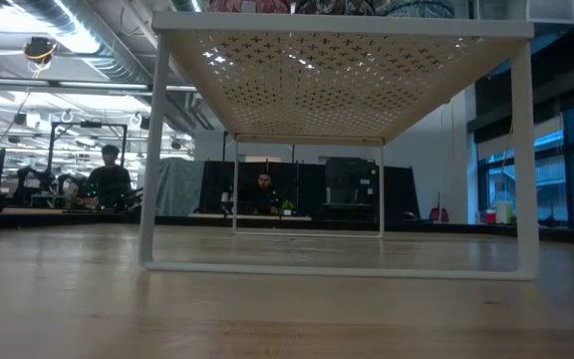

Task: Pick & Place candle stick holders
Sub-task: Put the silver scented candle on the shelf aligned with the other silver scented candle

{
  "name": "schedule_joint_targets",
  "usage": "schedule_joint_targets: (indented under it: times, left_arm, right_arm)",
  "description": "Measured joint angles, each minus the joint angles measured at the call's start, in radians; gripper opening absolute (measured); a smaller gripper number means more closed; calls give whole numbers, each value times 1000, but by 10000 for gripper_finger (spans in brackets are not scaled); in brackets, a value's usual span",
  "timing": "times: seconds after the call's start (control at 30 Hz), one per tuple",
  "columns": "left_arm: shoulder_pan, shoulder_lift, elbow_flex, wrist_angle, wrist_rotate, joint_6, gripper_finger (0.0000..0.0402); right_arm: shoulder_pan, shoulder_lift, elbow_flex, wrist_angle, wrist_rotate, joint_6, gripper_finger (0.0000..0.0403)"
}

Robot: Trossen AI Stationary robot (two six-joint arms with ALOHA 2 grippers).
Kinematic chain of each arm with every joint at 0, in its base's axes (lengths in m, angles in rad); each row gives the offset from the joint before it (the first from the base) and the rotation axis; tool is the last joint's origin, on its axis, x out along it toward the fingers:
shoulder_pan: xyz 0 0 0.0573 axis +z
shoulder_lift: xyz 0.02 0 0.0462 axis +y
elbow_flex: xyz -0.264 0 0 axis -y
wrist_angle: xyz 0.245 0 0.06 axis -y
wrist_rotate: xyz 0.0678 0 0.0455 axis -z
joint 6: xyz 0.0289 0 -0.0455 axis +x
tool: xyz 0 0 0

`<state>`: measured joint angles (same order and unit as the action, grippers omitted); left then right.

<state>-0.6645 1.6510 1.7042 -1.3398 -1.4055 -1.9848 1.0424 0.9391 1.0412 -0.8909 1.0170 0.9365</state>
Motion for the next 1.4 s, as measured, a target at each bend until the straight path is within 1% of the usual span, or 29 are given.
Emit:
schedule_joint_targets:
  times: [0.17, 0.27, 0.43, 0.6, 0.8, 0.93, 1.07, 1.2, 1.27, 1.33, 1.4]
  left_arm:
    - [33, -61, 0, 1, -19, 92, 3]
    - [55, -88, 0, 1, -19, 155, 3]
    - [114, -141, 0, 0, -12, 265, 3]
    - [183, -200, 0, -6, 36, 405, 3]
    - [283, -281, 0, -34, 99, 549, 3]
    - [348, -328, 0, -36, 150, 680, 3]
    - [388, -363, 0, -41, 178, 765, 3]
    - [408, -382, 0, -63, 175, 778, 3]
    - [420, -389, 0, -85, 175, 778, 4]
    - [430, -393, 0, -97, 175, 778, 4]
    - [441, -394, 0, -97, 175, 776, 4]
  right_arm:
    - [-40, -112, -46, -32, -2, -49, 357]
    - [-77, -150, -59, -35, -11, -96, 357]
    - [-188, -174, -59, -38, -68, -184, 357]
    - [-323, -173, -59, -11, -146, -251, 357]
    - [-519, -133, -59, 76, -242, -348, 357]
    - [-652, -73, -68, 179, -335, -437, 357]
    - [-754, -24, -90, 284, -408, -498, 357]
    - [-828, -3, -104, 345, -428, -525, 357]
    - [-867, 8, -111, 355, -456, -560, 357]
    - [-916, 24, -126, 372, -506, -592, 357]
    - [-964, 33, -144, 413, -579, -613, 357]
